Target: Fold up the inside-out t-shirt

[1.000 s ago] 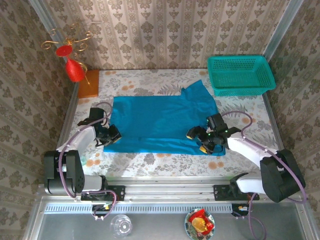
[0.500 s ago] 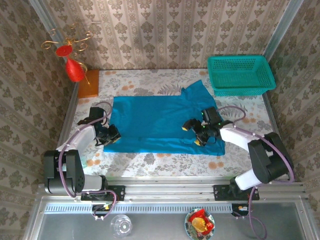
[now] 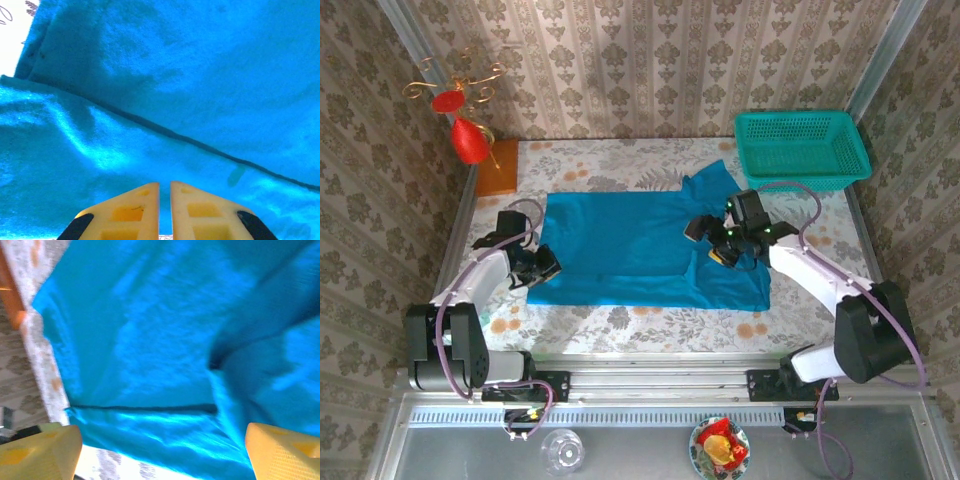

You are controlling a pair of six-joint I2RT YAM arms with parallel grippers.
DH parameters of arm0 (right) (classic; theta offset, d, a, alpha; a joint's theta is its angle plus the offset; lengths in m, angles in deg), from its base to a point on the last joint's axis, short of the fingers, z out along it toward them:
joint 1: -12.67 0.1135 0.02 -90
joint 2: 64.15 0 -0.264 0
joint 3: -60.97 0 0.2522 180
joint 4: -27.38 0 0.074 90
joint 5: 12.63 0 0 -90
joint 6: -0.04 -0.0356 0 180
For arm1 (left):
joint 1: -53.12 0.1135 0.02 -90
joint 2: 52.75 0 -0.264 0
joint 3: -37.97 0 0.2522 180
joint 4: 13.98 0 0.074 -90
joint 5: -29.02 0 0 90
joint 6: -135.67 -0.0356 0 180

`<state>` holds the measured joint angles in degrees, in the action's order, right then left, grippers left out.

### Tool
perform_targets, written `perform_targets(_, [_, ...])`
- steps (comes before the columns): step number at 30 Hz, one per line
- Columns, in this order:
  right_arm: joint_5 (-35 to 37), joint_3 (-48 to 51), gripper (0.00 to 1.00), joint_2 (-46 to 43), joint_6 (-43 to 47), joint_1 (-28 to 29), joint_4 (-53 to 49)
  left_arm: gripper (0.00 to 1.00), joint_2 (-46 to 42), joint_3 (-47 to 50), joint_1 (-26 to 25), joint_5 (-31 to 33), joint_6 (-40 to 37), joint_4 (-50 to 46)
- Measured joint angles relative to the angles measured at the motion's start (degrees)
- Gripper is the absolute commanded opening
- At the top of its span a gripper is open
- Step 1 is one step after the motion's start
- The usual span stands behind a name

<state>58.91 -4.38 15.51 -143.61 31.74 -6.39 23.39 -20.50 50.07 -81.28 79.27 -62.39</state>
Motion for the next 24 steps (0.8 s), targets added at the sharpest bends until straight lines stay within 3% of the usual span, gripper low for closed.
perform_targets(4, [-0.63,2.97,0.88,0.13,1.46,-1.2,-2.49,0.16,0.39,-0.33,-1.53,-0.68,-0.44,0.13])
perform_targets(9, [-5.64,2.29,0.88,7.93,1.66,0.46,0.74,0.16,0.9,-0.7,-2.99,-0.98,-0.46,0.35])
perform_targets(17, [-11.37,-8.63,0.85,21.29,1.62,2.21,7.1,0.17,0.92,-0.79,-5.09,-1.14,-0.5,0.33])
perform_targets(24, [-13.29,-13.29,0.84,20.37,5.33,1.22,7.08,0.22,2.45,-4.35,-12.2,-4.22,-0.94,3.45])
